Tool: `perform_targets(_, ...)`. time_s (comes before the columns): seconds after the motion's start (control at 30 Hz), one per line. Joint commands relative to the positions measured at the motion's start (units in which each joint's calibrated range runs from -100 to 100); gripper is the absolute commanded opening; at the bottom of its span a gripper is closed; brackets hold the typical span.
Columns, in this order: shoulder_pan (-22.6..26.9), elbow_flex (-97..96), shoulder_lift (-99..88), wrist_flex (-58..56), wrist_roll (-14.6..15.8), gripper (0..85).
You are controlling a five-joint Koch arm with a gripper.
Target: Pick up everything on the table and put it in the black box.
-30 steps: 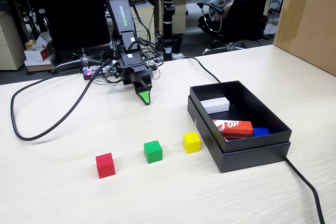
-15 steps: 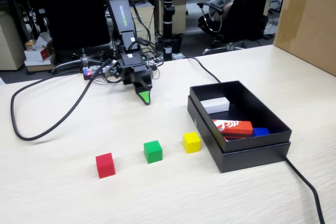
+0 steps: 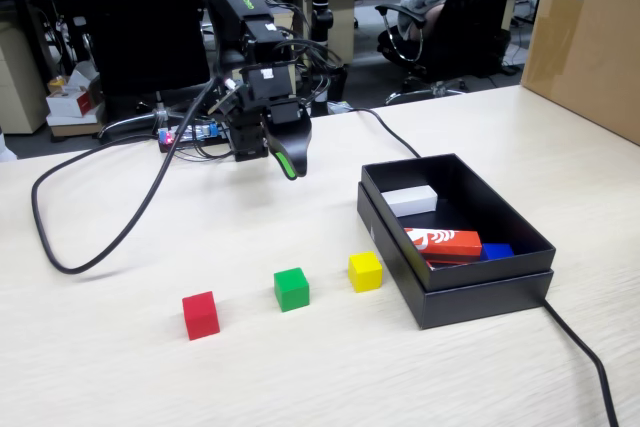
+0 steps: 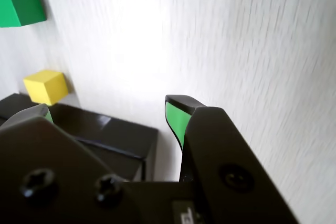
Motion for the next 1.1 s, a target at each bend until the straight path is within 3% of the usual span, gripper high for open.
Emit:
perform_targets(0.0, 0.39, 13.05, 7.98, -6.13, 0.88, 43.1)
perform_targets(0.1, 0.29, 26.65, 19.11, -8.72, 1.07, 37.5)
perform_targets(0.33, 0.68, 47.96, 39.77, -11.31, 1.95, 40.7)
perform_targets(0.43, 0.88, 52.04, 45.04, -10.97, 2.30, 46.3)
perform_targets(0.7, 1.56, 57.21, 60.88, -1.46, 2.20, 46.3)
perform_targets(1.07, 1.42, 57.84, 68.80, -1.29, 2.20, 46.4)
